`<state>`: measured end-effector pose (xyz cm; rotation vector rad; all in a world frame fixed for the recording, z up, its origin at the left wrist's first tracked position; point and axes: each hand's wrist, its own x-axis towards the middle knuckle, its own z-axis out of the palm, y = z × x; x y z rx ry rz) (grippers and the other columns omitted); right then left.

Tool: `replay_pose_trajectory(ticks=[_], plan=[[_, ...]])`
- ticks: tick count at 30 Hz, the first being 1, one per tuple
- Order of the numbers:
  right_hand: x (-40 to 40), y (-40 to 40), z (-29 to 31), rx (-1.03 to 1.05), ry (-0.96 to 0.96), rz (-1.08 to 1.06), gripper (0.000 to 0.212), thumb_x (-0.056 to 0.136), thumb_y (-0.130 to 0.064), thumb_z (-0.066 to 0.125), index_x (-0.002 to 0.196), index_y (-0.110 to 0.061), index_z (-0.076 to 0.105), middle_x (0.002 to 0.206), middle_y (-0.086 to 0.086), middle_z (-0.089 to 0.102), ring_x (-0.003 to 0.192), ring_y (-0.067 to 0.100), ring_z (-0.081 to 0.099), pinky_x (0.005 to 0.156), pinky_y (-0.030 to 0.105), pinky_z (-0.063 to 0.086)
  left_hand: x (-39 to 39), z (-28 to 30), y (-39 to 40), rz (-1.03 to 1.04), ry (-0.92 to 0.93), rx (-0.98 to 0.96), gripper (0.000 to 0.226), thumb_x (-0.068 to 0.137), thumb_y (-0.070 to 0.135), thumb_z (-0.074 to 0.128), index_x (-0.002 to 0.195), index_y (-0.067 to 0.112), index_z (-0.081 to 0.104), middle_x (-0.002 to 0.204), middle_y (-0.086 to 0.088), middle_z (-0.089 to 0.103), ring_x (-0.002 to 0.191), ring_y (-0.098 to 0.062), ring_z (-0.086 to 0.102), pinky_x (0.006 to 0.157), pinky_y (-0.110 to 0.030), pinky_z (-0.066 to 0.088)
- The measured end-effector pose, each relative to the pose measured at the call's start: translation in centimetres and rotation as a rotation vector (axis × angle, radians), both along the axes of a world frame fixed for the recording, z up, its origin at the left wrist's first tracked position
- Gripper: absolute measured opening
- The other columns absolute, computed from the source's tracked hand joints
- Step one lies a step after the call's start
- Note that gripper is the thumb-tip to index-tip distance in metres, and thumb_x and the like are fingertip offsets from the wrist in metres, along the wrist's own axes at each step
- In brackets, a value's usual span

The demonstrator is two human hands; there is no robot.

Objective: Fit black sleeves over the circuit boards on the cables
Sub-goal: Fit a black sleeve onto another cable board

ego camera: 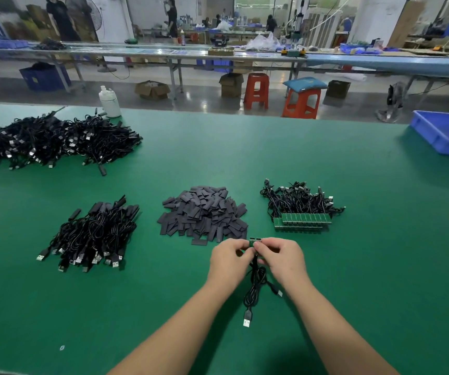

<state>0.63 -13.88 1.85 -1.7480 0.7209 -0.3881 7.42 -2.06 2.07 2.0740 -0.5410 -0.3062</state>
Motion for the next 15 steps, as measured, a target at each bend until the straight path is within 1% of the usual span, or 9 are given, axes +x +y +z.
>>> replay_pose_trajectory(ticks=[2,4,6,7,8,9,10,12,15], plan=[[0.0,0.01,0.28,-0.14,0.036,0.014,0.005,0.088,-0.025,0.075,0.088,-0.027,0.08,0.07,-0.014,0.073,0.069,0.004,0.07,0.068,0.019,0.054,-0.04,0.15,0.0,0.013,0.017,-0.027,0.013,0.089,0.027,0.068,0.096,0.024,0.077,0.084,0.007,0.074,0.08,-0.011,0.066,0.077,-0.026,0.053],[-0.05,0.1,0.52,-0.252,0.06,0.006,0.006,0.087,-0.028,0.075,0.088,-0.026,0.081,0.065,-0.022,0.068,0.066,-0.008,0.062,0.059,0.008,0.044,-0.03,0.24,-0.03,0.02,0.03,-0.035,0.012,0.089,0.026,0.068,0.097,0.024,0.077,0.082,0.009,0.074,0.078,-0.009,0.066,0.074,-0.024,0.053],[0.01,0.22,0.64,-0.293,0.079,-0.006,0.008,0.087,-0.03,0.075,0.09,-0.025,0.081,0.063,-0.025,0.065,0.066,-0.01,0.06,0.058,0.006,0.042,0.01,0.27,-0.1,0.03,0.032,-0.036,0.01,0.09,0.026,0.068,0.094,0.023,0.077,0.079,0.009,0.072,0.074,-0.009,0.064,0.069,-0.022,0.05],[0.06,0.29,0.71,-0.306,0.086,-0.015,0.01,0.087,-0.03,0.074,0.091,-0.024,0.081,0.064,-0.024,0.065,0.069,-0.007,0.061,0.061,0.01,0.046,0.04,0.3,-0.16,0.035,0.027,-0.032,0.009,0.089,0.025,0.069,0.092,0.022,0.077,0.077,0.008,0.071,0.07,-0.009,0.061,0.066,-0.022,0.048],[0.13,0.35,0.74,-0.32,0.095,-0.026,0.01,0.087,-0.031,0.074,0.091,-0.024,0.081,0.065,-0.021,0.066,0.072,0.0,0.064,0.066,0.019,0.05,0.04,0.32,-0.23,0.04,0.019,-0.022,0.009,0.089,0.026,0.069,0.09,0.021,0.076,0.074,0.008,0.069,0.066,-0.009,0.058,0.062,-0.022,0.046],[0.21,0.44,0.79,-0.34,0.107,-0.037,0.011,0.087,-0.031,0.074,0.09,-0.024,0.081,0.068,-0.016,0.07,0.074,0.008,0.067,0.07,0.026,0.053,0.0,0.33,-0.29,0.046,0.012,-0.011,0.009,0.089,0.026,0.069,0.088,0.02,0.076,0.071,0.007,0.068,0.063,-0.009,0.054,0.06,-0.022,0.043],[0.29,0.52,0.84,-0.365,0.116,-0.046,0.011,0.086,-0.032,0.074,0.089,-0.023,0.081,0.072,-0.01,0.073,0.076,0.013,0.068,0.072,0.03,0.054,0.0,0.33,-0.38,0.051,0.005,-0.002,0.01,0.089,0.026,0.069,0.087,0.019,0.076,0.07,0.007,0.066,0.062,-0.009,0.052,0.058,-0.021,0.041],[0.43,0.7,0.81,-0.405,0.122,-0.057,0.013,0.087,-0.032,0.073,0.09,-0.023,0.081,0.08,-0.004,0.076,0.079,0.018,0.068,0.072,0.031,0.052,0.01,0.27,-0.48,0.064,-0.008,0.006,0.011,0.089,0.026,0.068,0.085,0.019,0.075,0.067,0.007,0.065,0.059,-0.008,0.049,0.055,-0.019,0.038],[0.61,0.89,0.59,-0.43,0.121,-0.075,0.014,0.088,-0.031,0.073,0.091,-0.021,0.081,0.082,-0.001,0.076,0.08,0.02,0.067,0.073,0.033,0.052,-0.04,0.15,-0.56,0.077,-0.037,0.001,0.01,0.089,0.025,0.068,0.082,0.021,0.074,0.065,0.008,0.064,0.057,-0.004,0.049,0.051,-0.011,0.035]])
